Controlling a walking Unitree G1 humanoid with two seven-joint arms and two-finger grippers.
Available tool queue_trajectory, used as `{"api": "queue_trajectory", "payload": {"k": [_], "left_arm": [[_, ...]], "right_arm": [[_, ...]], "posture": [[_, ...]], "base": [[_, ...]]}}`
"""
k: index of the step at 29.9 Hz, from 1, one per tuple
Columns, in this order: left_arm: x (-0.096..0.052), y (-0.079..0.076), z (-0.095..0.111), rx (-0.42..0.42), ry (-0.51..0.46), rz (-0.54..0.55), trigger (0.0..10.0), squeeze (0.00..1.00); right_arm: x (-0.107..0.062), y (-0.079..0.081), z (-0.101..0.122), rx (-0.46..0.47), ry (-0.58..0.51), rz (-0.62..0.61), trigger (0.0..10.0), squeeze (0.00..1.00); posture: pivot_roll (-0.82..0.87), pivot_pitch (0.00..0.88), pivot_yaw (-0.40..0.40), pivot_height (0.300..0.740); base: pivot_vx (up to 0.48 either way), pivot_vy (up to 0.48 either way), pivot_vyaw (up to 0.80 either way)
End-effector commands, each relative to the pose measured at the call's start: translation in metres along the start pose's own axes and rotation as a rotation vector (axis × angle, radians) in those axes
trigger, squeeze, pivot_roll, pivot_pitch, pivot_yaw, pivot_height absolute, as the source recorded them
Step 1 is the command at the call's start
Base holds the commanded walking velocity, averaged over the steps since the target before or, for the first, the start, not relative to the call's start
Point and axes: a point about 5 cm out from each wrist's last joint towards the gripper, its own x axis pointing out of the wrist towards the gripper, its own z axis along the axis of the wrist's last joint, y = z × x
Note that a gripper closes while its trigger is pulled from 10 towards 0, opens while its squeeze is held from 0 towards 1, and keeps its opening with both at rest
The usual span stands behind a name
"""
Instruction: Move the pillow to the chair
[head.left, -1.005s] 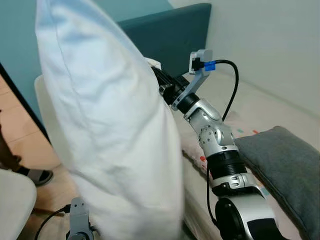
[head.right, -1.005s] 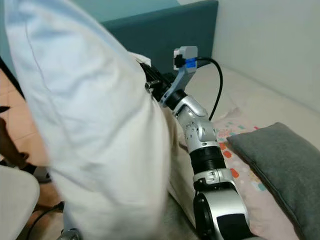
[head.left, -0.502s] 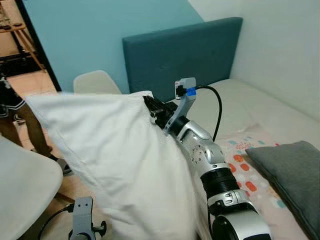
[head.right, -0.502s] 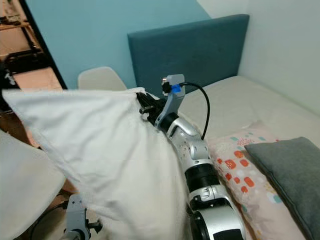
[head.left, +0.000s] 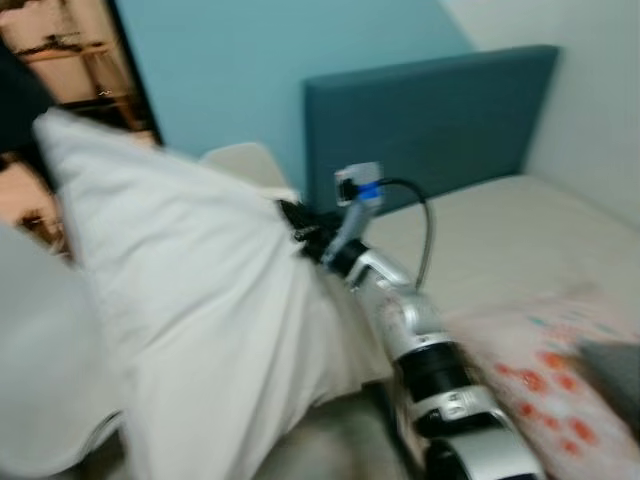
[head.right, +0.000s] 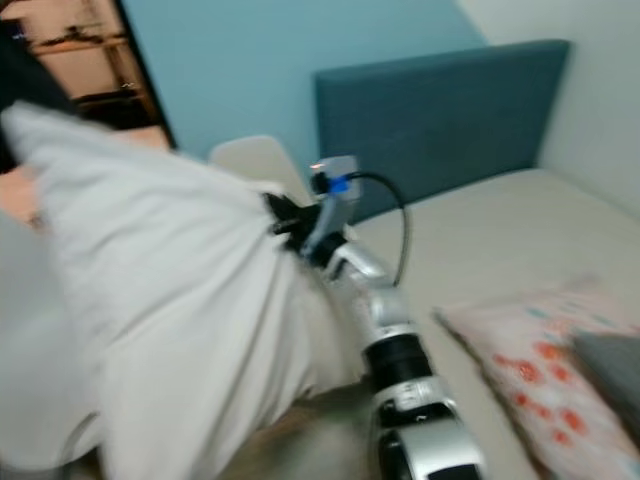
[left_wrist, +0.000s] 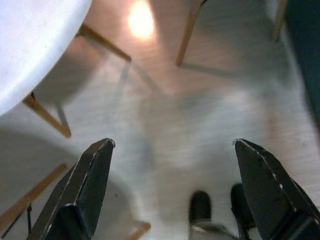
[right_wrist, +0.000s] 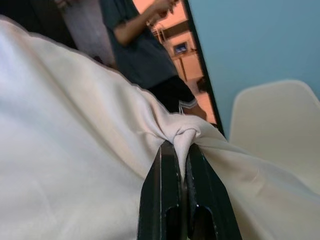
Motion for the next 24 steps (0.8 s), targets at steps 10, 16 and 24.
{"api": "queue_trajectory", "payload": {"k": [10, 16, 24], "left_arm": [[-0.002, 0.008, -0.005, 0.026, 0.014, 0.004, 10.0, 0.0], [-0.002, 0.004, -0.005, 0.032, 0.01, -0.015, 10.0, 0.0], [-0.001, 0.003, -0.004, 0.041, 0.009, -0.029, 10.0, 0.0]], "right_arm": [[0.01, 0.005, 0.021, -0.015, -0.076, -0.055, 10.0, 0.0], [0.006, -0.01, 0.024, -0.033, -0.062, -0.164, 10.0, 0.0], [0.005, -0.017, 0.03, -0.049, -0.077, -0.219, 10.0, 0.0]], "posture": [[-0.11, 0.0, 0.011, 0.74], [-0.11, 0.0, 0.012, 0.74], [-0.11, 0.0, 0.012, 0.74]], "base": [[0.353, 0.0, 0.16], [0.351, 0.0, -0.61], [0.353, 0.0, -0.73]]}}
